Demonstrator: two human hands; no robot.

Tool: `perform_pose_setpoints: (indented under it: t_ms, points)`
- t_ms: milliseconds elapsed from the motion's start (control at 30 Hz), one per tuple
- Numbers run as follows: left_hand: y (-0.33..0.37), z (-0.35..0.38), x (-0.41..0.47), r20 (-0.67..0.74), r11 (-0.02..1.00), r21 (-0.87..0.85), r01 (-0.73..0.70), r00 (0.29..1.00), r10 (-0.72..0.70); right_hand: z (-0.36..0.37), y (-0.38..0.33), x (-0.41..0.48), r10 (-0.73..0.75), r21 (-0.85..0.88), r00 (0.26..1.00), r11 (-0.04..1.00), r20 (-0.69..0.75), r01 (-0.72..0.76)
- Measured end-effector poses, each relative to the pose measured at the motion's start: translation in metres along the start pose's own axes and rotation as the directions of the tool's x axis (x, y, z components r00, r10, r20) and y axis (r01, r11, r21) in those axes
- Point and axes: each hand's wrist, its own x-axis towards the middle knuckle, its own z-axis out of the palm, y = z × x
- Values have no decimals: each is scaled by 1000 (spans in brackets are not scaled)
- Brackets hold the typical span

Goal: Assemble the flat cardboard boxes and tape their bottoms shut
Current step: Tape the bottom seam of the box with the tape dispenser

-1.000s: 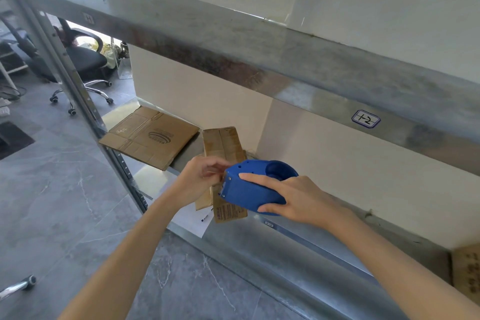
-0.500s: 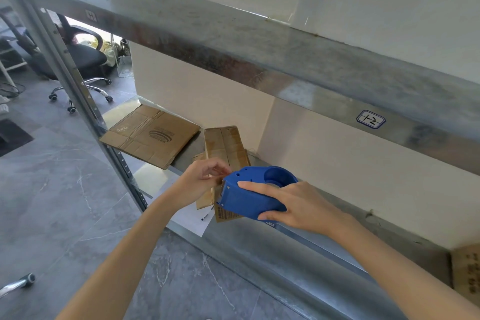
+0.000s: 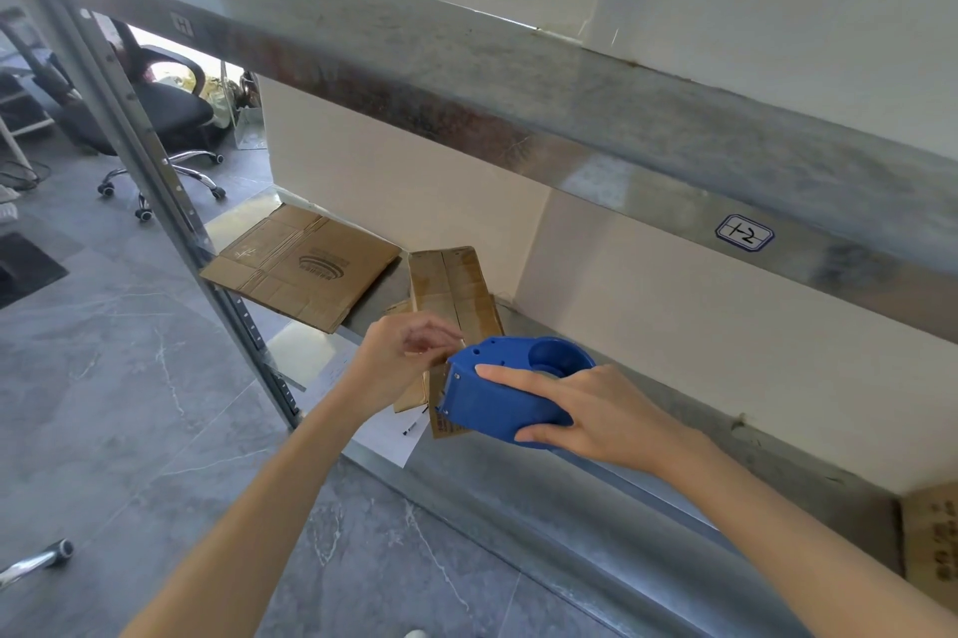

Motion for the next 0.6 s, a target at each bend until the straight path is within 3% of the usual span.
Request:
perform_pose_setpoints:
  t_ms: [200, 400, 600]
  points:
    - [0, -2, -2, -67, 999, -29, 45, 997, -47, -1, 2, 2, 40, 1, 999, 999, -22, -40]
    - [-12, -3, -9, -68, 996, 54, 74, 995, -70, 1, 5, 5, 59, -18, 998, 998, -3, -59]
    - [-47, -33, -31, -172, 988, 73, 136, 977, -122, 3, 30, -15, 152, -45, 988, 987, -11, -153]
